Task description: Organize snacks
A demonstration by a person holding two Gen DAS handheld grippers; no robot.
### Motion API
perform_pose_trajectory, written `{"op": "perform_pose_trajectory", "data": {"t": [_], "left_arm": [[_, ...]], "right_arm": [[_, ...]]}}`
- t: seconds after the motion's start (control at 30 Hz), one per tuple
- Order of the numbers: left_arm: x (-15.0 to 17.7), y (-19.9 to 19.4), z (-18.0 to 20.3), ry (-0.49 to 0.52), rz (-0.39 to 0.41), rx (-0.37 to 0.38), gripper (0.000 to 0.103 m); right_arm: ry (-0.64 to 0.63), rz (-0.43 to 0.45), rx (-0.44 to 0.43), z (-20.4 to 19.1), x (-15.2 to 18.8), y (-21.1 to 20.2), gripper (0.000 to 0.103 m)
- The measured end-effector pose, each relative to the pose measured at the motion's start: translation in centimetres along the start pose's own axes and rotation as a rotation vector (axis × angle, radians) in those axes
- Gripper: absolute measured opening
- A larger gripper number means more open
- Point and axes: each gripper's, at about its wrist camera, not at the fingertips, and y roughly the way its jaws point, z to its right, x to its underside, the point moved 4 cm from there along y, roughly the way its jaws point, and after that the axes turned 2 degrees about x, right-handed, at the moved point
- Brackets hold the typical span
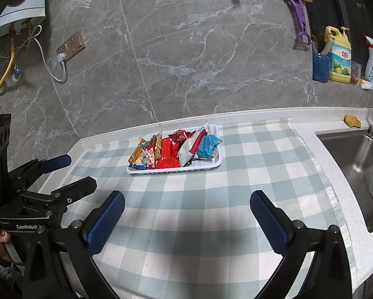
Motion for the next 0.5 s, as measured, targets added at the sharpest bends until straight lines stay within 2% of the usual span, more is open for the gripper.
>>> {"op": "perform_pose_trajectory", "data": {"t": [0.17,0.4,0.5], "left_arm": [[-0.1,0.5,-0.4,-0.006,0.014,-0.046,0.098],[-0.8,0.0,-0.8,-0.013,0.134,-0.119,0.098],[-0.8,0.0,-1.2,-0.020,0.150,-0.157,0.098]], "right_arm": [[0.003,0.002,0.001,0.0,0.0,0.0,0.103],[0.016,-0.001,-0.006,0.2,-0.3,0.7,0.102],[0.023,-0.003,-0.008,0.3,-0.4,1.0,0.102]]}}
